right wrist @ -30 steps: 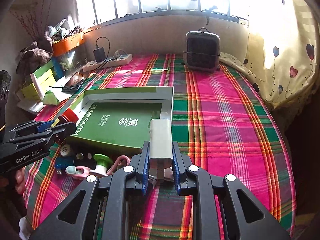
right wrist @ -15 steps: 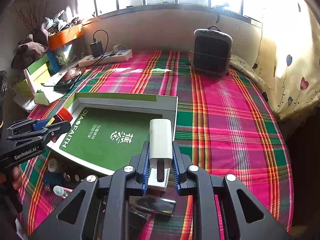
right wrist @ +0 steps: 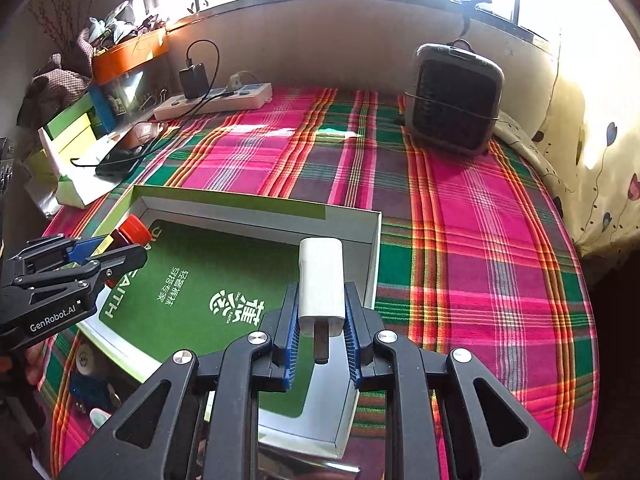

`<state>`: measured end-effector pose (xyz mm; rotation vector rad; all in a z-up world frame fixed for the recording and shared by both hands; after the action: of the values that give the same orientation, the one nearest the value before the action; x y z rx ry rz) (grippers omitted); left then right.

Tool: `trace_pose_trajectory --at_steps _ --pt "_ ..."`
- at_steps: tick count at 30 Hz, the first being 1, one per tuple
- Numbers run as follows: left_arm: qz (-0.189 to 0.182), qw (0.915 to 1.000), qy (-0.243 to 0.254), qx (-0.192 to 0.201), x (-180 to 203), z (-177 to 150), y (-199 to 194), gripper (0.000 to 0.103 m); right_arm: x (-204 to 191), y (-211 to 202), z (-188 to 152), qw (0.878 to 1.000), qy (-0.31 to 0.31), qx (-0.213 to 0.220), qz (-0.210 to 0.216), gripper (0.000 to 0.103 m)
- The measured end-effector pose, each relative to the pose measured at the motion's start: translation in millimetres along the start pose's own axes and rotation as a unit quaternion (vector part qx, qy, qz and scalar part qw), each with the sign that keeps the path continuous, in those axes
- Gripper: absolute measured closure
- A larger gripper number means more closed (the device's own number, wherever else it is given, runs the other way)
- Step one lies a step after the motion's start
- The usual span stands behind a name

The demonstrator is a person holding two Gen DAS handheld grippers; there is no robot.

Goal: Organize rigid objects
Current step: 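Carry the plug and bottle into the green box and open both tools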

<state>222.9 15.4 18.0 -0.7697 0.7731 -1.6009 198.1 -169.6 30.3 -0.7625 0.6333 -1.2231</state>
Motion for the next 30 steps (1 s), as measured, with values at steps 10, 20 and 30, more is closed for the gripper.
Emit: trace_pose_trajectory --at_steps 10,20,30 --pt "0.003 1.0 -0.003 -0.004 -3 2 8 0.072 -5 23 7 1.0 -0.015 -0.016 -0.004 0.082" --pt "0.003 1.0 0.0 -0.003 -4 3 9 0.072 -12 31 10 1.0 -0.021 -0.019 -0.003 0.082" --pt "0.001 1.0 0.002 -0.006 -3 2 8 0.072 -13 32 9 1.0 -0.022 -0.015 -0.008 0.082"
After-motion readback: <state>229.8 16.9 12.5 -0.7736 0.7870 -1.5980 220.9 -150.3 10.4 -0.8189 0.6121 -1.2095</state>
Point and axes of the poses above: each gripper's, at about its wrist camera, not at the fingertips, and y roughly the way its jaws point, x to its right, z to its top, the point moved 1 cm from there along y, roughly the way its jaws point, and after that the axes turned 3 degrees about -x, right-handed, at the moved point
